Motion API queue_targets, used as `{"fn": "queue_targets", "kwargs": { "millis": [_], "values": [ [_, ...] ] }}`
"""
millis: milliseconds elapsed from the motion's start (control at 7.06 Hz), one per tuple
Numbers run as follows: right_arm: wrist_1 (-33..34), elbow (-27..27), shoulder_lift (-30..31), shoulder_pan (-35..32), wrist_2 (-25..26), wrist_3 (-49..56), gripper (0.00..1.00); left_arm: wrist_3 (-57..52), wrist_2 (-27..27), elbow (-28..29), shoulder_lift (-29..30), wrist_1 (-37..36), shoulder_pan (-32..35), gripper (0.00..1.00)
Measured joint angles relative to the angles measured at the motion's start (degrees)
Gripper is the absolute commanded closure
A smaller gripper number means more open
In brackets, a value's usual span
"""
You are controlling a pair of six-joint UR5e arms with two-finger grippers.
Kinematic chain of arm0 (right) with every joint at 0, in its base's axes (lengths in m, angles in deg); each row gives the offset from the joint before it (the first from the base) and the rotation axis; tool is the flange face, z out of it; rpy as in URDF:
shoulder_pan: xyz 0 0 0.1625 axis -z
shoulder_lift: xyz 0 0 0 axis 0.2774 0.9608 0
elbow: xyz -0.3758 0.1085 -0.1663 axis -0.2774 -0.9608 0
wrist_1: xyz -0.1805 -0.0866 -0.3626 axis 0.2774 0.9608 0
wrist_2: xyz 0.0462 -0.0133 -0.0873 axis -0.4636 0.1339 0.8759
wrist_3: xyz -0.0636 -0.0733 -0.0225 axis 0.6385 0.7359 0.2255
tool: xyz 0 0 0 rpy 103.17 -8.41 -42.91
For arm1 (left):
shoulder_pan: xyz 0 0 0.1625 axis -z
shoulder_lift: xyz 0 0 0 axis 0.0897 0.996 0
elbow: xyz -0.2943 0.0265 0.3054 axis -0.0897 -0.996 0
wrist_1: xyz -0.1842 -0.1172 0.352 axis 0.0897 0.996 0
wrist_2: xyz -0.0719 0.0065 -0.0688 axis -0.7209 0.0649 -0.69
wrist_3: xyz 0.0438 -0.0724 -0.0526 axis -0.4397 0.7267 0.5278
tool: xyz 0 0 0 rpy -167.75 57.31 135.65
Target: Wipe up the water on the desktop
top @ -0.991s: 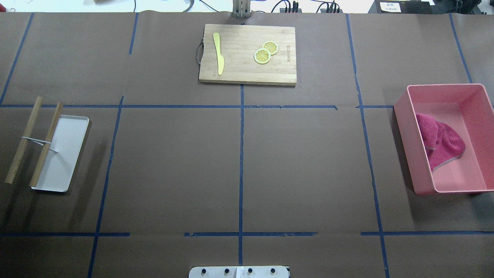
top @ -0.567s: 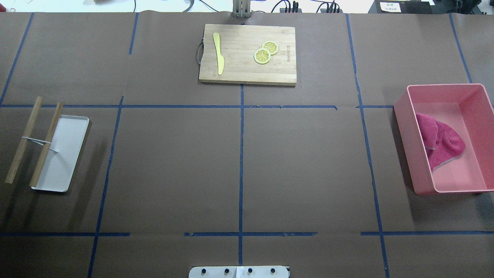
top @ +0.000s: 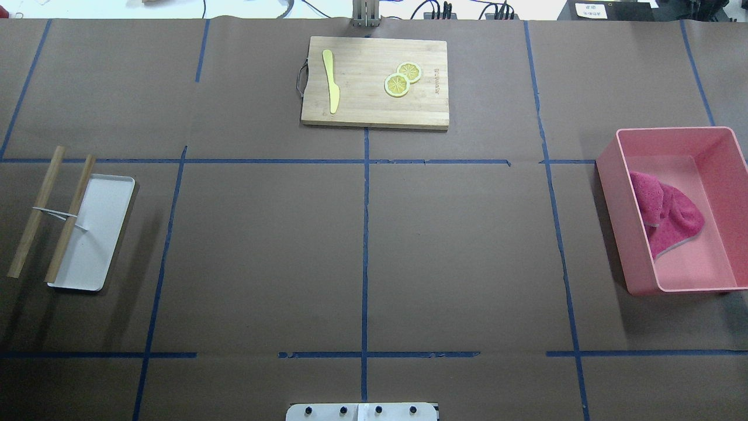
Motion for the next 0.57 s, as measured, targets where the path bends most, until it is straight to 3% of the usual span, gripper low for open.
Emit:
{"fn": "queue_targets", "kwargs": {
  "millis": [567],
  "values": [
    [-0.05,0.06,0.01,-0.12,-0.61,-0.01,0.00,-0.14,0.06,0.00,-0.01,0.26,0.01,0.00]
  ]
}}
